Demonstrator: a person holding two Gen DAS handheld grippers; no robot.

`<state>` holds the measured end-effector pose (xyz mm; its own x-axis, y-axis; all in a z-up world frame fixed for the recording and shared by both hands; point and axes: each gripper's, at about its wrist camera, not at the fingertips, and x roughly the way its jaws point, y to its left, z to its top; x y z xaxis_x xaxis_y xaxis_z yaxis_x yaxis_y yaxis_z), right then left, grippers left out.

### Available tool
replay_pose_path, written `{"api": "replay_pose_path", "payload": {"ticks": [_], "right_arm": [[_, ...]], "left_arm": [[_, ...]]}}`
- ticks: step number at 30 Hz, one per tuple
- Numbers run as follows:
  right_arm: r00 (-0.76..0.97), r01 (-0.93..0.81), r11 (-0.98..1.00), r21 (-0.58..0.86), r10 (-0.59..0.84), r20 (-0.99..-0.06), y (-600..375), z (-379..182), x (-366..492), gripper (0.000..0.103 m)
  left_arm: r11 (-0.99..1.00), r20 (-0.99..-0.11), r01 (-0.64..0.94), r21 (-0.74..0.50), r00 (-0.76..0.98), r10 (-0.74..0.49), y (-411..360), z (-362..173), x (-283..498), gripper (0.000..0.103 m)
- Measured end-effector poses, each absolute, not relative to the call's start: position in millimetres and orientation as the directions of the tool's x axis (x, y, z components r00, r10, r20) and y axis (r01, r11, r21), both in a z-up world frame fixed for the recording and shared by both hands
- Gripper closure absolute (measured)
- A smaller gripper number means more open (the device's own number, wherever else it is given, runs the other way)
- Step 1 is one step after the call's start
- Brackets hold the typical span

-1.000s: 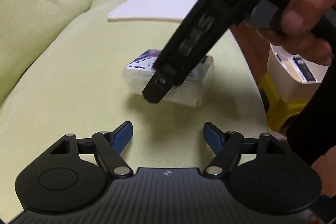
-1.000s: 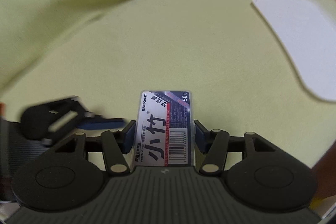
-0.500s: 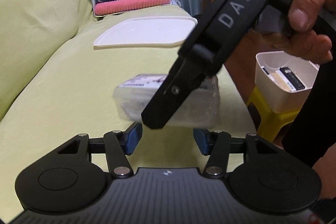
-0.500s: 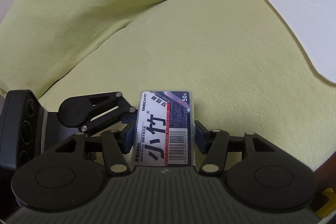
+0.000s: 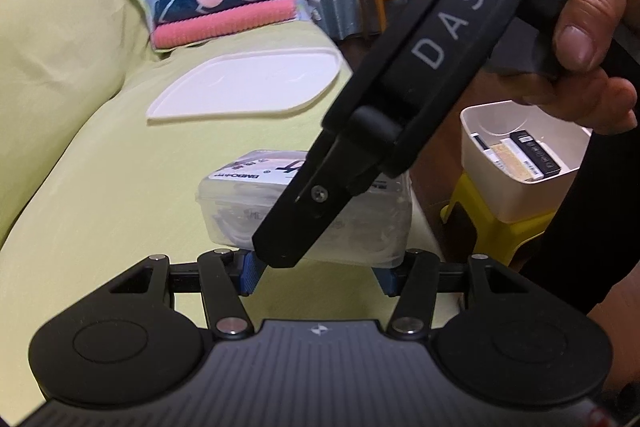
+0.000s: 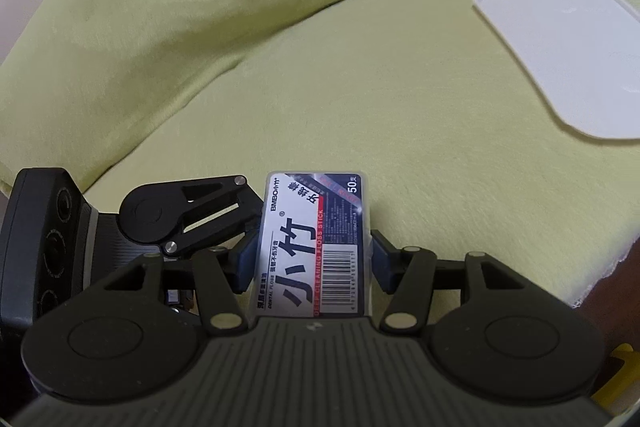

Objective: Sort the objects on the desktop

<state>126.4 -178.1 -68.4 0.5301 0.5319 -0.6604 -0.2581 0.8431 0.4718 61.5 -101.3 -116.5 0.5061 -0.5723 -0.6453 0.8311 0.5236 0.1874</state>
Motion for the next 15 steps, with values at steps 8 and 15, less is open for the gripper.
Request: {"api": "replay_pose_path", "payload": {"ticks": [8,15], "right_arm": [[0.644,-0.154,0.845,0.512,0.479,-0.597,-219,-67,69,0.05],[0.726,-0.006,0.862,0.507,0.352,-0.591,-273,-78,15,0.05]], "left_arm": [[0.396,-0.654,0.888,0.234,0.445,-0.612,-143,-106,40,0.046],[0.231,-0.66,0.945,0.233,0.328,-0.676,-207,-115,30,0.046]]}}
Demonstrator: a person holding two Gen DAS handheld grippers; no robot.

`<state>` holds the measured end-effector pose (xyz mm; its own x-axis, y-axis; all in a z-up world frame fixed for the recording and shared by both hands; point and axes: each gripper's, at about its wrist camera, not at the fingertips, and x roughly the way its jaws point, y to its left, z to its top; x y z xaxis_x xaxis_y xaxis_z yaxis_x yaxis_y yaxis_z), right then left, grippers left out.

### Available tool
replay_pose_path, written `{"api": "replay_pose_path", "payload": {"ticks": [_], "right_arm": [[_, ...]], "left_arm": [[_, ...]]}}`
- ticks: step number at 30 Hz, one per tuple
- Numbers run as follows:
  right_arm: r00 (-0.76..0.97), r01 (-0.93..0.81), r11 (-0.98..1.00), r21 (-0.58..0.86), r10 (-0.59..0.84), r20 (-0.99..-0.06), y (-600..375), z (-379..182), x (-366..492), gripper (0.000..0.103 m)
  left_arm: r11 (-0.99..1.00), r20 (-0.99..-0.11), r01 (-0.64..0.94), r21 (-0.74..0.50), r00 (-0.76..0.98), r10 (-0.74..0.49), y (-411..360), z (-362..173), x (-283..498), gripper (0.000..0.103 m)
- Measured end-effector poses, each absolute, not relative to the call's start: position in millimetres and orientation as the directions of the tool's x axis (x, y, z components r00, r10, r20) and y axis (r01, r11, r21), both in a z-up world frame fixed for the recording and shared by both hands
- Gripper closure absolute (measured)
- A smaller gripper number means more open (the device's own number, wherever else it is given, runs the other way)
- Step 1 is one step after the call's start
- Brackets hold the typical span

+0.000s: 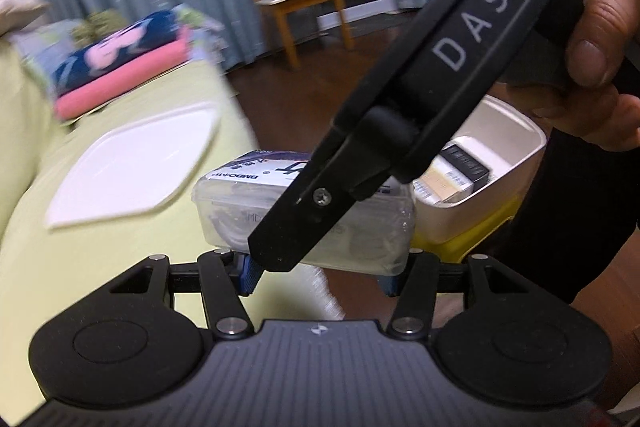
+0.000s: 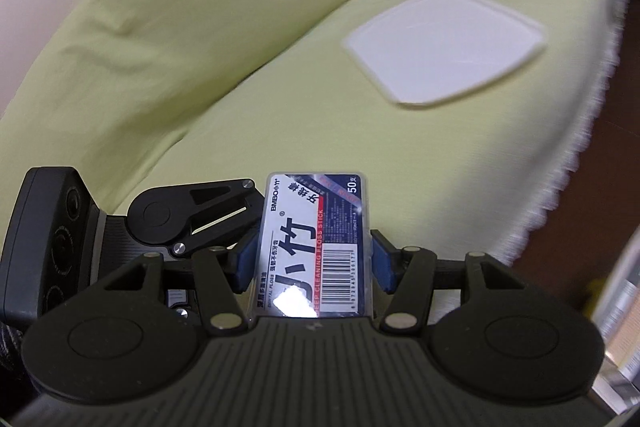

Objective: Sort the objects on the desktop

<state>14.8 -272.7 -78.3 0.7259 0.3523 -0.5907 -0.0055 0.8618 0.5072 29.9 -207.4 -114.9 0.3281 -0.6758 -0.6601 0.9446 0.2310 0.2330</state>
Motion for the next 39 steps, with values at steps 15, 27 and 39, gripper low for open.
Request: {"api": "replay_pose_path", "payload": {"ticks": [15,27,39], "right_arm": [[0.788,0.27,0.827,0.494,0.105,-0.606,-366,-104,-37,0.05],[0.775,0.367,0.808,0.462,0.009,-0.632,-396,-113,-54,0.05],[0.764,0.451,0.785,0.424,-0.095,-0.638,-433,-97,-103,0.05]], "left_arm": [[0.042,-0.652,0.967,0.25,0.201,-0.731,-332,-136,30,0.046],[0.012,-0.627,0.966,0.259,0.178,-0.758,-373,-149,30,0.046],[-0.136,-0.567,0.951,0.278,0.048,-0.822,-418,-143,7,0.045]]}}
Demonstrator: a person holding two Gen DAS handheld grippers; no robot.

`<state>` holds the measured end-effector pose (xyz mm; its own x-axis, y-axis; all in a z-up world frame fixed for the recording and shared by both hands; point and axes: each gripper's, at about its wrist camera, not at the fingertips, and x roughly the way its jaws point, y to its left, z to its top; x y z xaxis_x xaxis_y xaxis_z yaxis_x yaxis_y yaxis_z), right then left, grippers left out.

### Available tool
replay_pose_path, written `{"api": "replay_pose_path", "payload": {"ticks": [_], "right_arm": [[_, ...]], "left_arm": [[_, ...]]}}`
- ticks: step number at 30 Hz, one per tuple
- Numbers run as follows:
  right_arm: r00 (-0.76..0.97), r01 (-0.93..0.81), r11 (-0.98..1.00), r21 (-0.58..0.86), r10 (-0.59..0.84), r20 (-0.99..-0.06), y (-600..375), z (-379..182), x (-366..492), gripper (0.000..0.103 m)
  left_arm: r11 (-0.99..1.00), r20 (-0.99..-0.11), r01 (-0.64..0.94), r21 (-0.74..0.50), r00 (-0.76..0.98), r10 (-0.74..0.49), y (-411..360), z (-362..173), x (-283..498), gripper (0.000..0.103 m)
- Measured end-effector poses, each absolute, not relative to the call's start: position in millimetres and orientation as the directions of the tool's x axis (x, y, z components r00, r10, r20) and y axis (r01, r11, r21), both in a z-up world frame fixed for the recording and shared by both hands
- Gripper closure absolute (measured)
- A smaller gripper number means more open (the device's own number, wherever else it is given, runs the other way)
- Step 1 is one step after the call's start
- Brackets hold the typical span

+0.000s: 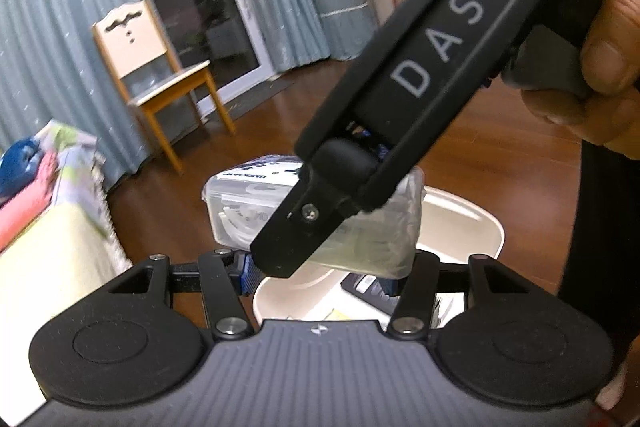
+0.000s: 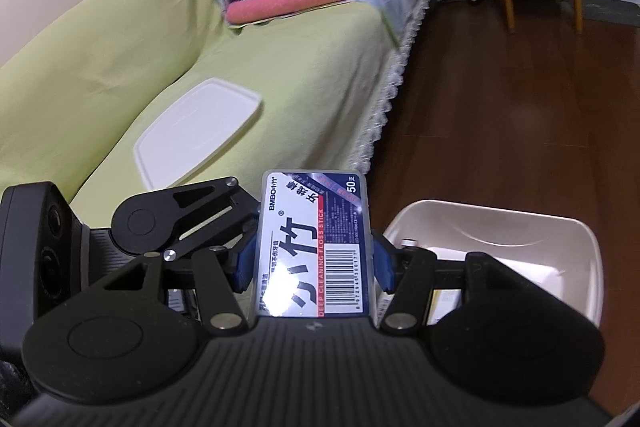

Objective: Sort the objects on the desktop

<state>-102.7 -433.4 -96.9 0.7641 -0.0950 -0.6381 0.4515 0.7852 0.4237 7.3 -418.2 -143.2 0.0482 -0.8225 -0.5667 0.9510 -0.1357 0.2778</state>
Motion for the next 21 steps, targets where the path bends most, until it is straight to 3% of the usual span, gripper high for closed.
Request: {"api": "replay_pose_path", "payload": {"ticks": [8,21], "right_arm": [[0.743,0.511,0.751,0.418,-0.142,-0.654,-458,-104,-131,0.05],[0.751,0.507,0.718,0.478,-0.095,-0.653,-505,-153,-135,0.05]], "left_arm": [[-0.208,-0.571,0.943,0.261,-0.023,-0.821,-455,-154,-9,0.045],[-0.233,-0.66,0.932,0.277,0.009,-0.751,-492,-187,-7,0.045]]}}
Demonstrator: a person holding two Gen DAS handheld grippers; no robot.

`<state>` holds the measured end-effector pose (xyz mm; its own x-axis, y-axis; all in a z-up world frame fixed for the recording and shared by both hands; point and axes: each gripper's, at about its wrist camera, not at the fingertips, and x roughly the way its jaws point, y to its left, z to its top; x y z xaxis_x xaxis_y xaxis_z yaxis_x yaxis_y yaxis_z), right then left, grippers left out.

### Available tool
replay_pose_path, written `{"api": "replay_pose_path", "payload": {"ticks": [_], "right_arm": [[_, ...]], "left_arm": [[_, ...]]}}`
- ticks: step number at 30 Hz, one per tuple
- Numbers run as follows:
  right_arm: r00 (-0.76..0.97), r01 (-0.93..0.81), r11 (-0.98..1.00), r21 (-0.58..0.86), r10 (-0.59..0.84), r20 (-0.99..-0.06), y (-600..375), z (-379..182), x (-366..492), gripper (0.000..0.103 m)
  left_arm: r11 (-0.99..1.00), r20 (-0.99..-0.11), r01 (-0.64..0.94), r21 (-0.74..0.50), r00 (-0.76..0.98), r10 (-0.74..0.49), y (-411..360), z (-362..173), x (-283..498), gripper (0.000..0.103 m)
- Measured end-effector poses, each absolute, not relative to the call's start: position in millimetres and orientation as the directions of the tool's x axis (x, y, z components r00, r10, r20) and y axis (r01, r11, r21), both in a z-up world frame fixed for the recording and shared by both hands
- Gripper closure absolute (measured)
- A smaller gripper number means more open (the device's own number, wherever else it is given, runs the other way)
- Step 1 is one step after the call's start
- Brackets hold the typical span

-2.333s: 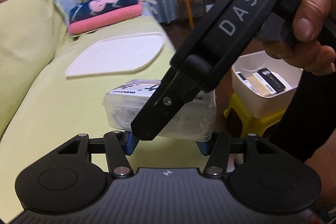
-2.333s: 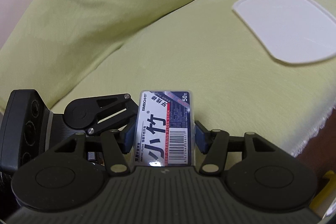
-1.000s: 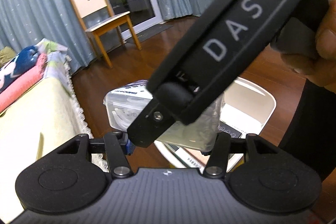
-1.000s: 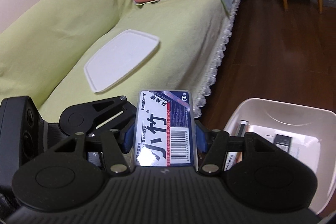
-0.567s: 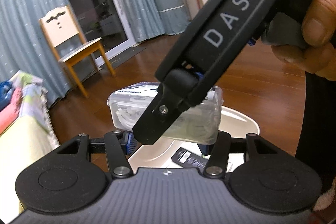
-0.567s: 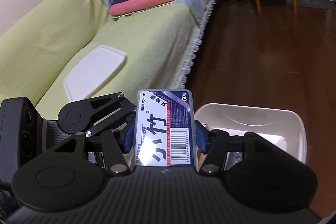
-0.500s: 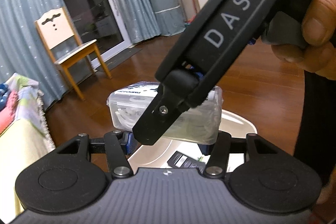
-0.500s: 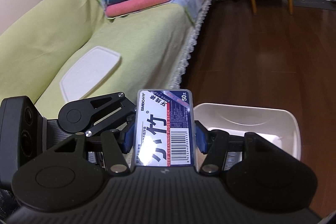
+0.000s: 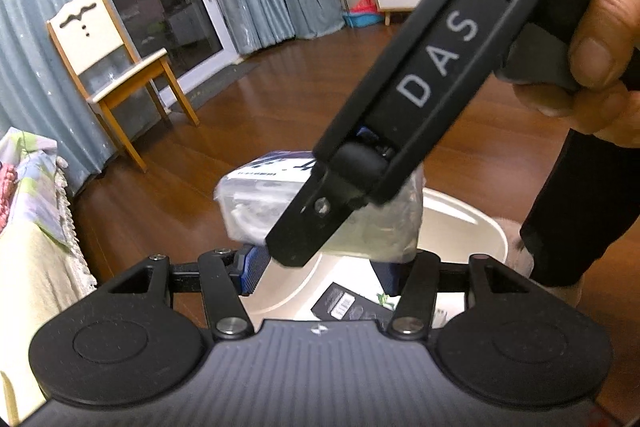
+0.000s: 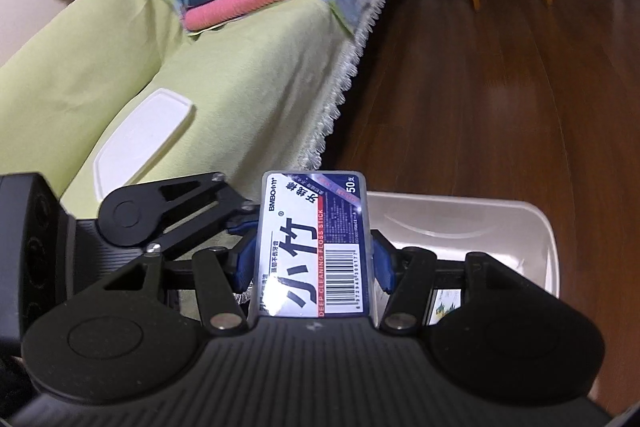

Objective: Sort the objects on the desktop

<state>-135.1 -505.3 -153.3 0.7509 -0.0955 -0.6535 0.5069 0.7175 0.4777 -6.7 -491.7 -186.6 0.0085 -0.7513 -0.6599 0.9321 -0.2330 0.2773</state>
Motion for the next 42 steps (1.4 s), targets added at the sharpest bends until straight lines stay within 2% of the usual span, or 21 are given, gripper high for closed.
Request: {"api": "replay_pose_path", "payload": {"ticks": [5,17,27,42], "right_arm": [[0.697,0.58,0.657,0.481,-0.095,-0.711,-510,-176,-127,0.05],[0.636,0.649,0.61,0.454,-0.11,-0.763,-518,-207,-140,0.05],[0.609,0.669,0.617,0.414,-0.135,-0.782,-515,-215,-133,0.05],[0.364,0.811,0.553,0.192,-0.219,-0.906,-526,-264,-128,0.051]], "left_arm": [[-0.266,-0.7,0.924,0.276,0.003,-0.714,-499,-208,-6,0.045],[-0.378,-0.756,0.877,0.297,-0.025,-0.654,-514,-236,-26,0.045],[-0.37,-0.783,0.88,0.299,0.004,-0.622,-516,-246,-14,0.045],[-0.354,-0.797,0.878,0.322,0.05,-0.602,-512,-246,-7,0.045]]}}
